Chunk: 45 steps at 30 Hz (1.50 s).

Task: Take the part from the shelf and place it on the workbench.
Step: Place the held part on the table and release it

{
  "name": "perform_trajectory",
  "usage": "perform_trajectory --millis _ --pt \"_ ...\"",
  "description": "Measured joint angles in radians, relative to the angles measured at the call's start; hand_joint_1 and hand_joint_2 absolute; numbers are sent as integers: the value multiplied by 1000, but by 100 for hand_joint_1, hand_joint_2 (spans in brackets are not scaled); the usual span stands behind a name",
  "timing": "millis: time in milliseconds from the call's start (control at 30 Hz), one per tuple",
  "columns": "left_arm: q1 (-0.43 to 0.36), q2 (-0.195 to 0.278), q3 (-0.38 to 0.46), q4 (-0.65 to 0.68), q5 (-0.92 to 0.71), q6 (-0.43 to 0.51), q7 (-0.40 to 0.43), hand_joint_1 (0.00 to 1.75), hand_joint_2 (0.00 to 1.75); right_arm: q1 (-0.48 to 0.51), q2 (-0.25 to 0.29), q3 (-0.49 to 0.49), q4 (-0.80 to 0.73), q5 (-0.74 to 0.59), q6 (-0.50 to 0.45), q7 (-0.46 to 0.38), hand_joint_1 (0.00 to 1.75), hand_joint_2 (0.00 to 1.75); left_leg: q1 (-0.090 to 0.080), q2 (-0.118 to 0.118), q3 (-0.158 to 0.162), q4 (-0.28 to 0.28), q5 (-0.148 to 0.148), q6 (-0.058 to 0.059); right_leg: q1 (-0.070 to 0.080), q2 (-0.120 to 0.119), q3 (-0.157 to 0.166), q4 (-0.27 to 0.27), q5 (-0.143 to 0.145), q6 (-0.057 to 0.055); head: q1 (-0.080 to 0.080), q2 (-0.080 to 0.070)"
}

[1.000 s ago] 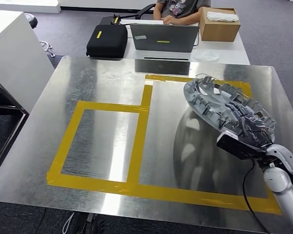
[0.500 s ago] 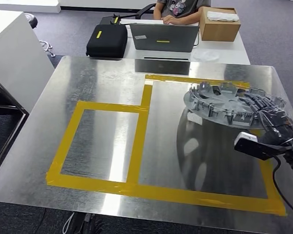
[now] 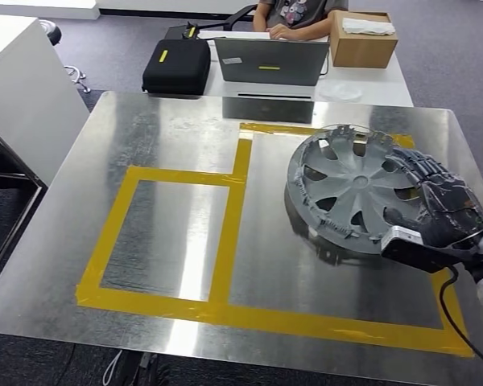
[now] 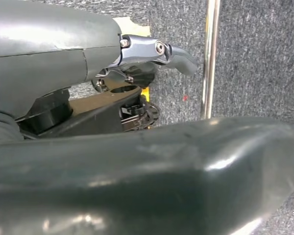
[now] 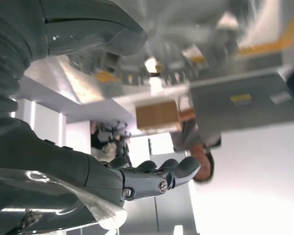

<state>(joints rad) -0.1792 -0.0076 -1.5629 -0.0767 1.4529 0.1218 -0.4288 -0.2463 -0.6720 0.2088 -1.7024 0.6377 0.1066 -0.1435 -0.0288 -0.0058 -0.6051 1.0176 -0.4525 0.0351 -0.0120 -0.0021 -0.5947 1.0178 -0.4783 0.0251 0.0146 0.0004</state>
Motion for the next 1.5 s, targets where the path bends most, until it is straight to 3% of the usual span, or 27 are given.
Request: perform_trajectory --millis 200,300,433,600,767,967,1133,1200,1267,1333,1367,1400,1433,1500 --pt "0 -2 0 0 -5 1 0 0 0 29 33 -10 -41 -3 7 -21 0 175 0 0 0 0 0 0 0 0 0 0 0 0 0 0" --pt "0 -2 0 0 -9 2 2 0 0 47 63 -27 -61 -24 -44 -63 0 175 0 0 0 0 0 0 0 0 -1 0 0 0 0 0" --pt "12 -6 0 0 -23 16 23 0 0 100 152 -61 -97 -88 -146 -126 0 0 1 0 0 0 -1 0 1 0 -1 0 -2 -2 0 0" --pt "37 -10 0 0 -29 22 18 0 0 210 280 -82 -156 -202 -222 -218 0 0 2 0 0 -1 -2 -1 2 0 -1 0 -3 -2 0 0" --pt "40 -12 0 0 -20 23 20 0 0 304 390 -79 -224 -260 -243 -240 0 0 2 0 0 0 -5 -2 1 0 -1 0 -4 -2 0 0" --pt "44 -13 0 0 -2 27 20 0 0 387 474 -71 -280 -296 -256 -268 0 0 0 0 0 4 -7 2 0 0 1 -1 -5 1 0 0" --pt "50 -13 1 0 11 30 19 0 0 453 522 -51 -322 -307 -277 -282 0 0 -3 0 1 9 -13 12 -1 0 6 -4 -6 9 0 0" --pt "51 -14 1 0 15 31 17 0 0 471 532 -43 -336 -310 -287 -286 0 0 4 1 10 -6 -7 19 0 1 7 -2 -13 15 0 0" --pt "51 -15 1 0 16 31 16 0 0 482 537 -37 -346 -311 -292 -289 0 0 11 3 22 -22 0 26 1 2 -15 55 -55 20 3 0" --pt "51 -17 2 0 16 31 15 0 0 491 540 -32 -349 -311 -294 -290 0 0 13 5 25 -25 1 29 -1 3 -70 181 -122 25 5 0" --pt "52 -18 2 0 16 31 15 0 0 496 541 -31 -349 -311 -294 -290 0 0 13 5 24 -24 1 29 -2 2 -96 239 -144 28 6 0" --pt "52 -18 2 0 16 31 15 0 0 500 542 -29 -349 -311 -294 -290 0 0 14 6 24 -23 2 28 -3 2 -107 266 -147 31 6 0" --pt "53 -18 2 0 16 31 15 0 0 502 543 -29 -349 -311 -295 -290 0 0 15 6 24 -22 2 27 -5 2 -98 252 -130 33 6 0" --pt "53 -19 2 0 17 31 15 0 0 504 544 -27 -352 -311 -300 -291 0 0 18 6 24 -15 -1 21 -11 -1 -29 125 -68 39 6 0"
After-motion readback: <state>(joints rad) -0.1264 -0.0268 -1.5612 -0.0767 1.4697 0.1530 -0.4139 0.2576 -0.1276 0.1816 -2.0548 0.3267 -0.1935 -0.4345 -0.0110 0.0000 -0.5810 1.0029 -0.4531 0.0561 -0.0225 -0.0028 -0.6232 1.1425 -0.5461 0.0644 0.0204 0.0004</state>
